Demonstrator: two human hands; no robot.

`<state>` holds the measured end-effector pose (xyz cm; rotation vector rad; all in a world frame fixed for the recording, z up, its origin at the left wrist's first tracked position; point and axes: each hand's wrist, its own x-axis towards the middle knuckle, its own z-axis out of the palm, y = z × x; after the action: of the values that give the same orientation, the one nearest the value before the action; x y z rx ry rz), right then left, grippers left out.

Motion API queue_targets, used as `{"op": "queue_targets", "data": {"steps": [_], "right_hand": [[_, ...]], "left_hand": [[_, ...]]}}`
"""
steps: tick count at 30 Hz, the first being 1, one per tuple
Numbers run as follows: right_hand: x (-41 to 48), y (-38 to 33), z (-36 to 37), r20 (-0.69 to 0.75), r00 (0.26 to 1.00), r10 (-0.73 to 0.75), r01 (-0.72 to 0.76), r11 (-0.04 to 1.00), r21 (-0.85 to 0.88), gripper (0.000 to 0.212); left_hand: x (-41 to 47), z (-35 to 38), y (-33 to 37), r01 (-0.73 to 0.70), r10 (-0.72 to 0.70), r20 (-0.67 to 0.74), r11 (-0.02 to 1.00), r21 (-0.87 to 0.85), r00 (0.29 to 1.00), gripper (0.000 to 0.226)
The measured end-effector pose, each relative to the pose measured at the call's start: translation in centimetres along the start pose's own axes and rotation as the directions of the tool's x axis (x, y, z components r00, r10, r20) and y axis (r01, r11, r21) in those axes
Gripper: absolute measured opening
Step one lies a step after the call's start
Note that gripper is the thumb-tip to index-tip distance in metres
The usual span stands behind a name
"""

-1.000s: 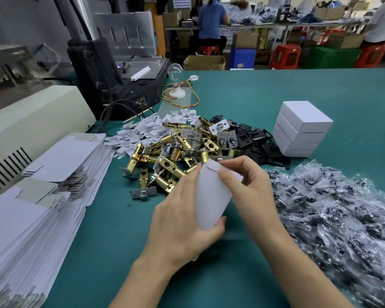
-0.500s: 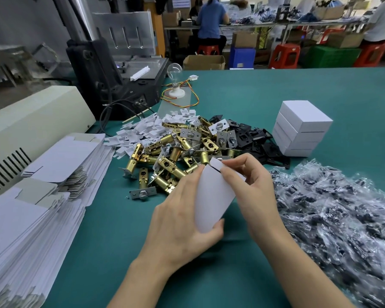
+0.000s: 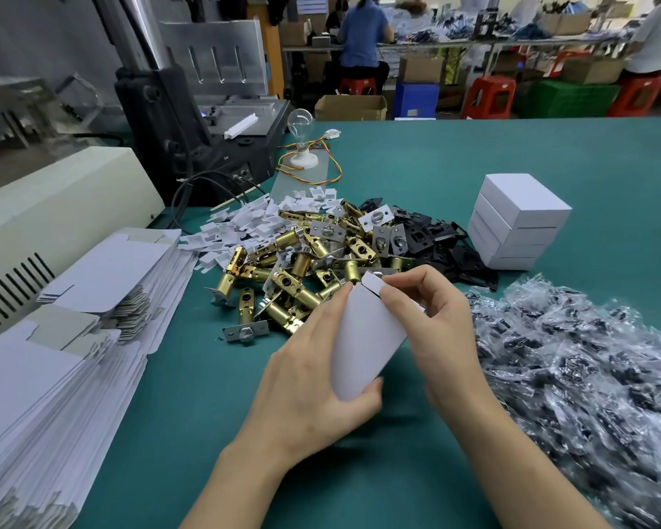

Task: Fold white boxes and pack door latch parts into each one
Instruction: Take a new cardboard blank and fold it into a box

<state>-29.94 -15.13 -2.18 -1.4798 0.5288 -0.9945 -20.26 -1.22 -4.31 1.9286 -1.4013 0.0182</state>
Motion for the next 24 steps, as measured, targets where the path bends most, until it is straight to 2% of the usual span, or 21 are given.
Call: {"op": "queue_targets", "data": {"steps": [6,12,21,24], "right_hand": [[-0.02,-0.08,-0.05,-0.007,1.000,0.013,-0.013,1.000,-0.010,0.001],[-0.02,-0.12,-0.16,0.046,0.998,0.039,-0.038,0.999,-0.029,0.002],[-0.09,-0.30,-0.25,0.076,0.997,-0.021,0.032,0.990,-0.140,0.006],[0.10,-0.15,-0.40,0.077,0.996,0.034,-0.025,0.992,-0.120,0.005]], "left_hand": [[-0.05,0.09,-0.27,-0.001,0.001,0.005,1.000,-0.018,1.000,0.100],[-0.11,-0.15,-0.40,0.012,-0.011,0.018,1.000,-0.009,1.000,0.100],[0.03,-0.59,-0.30,0.027,-0.027,0.049,1.000,0.015,0.998,0.100],[-0.01,-0.67,-0.20,0.028,-0.030,0.048,0.999,0.040,0.998,0.100]]}}
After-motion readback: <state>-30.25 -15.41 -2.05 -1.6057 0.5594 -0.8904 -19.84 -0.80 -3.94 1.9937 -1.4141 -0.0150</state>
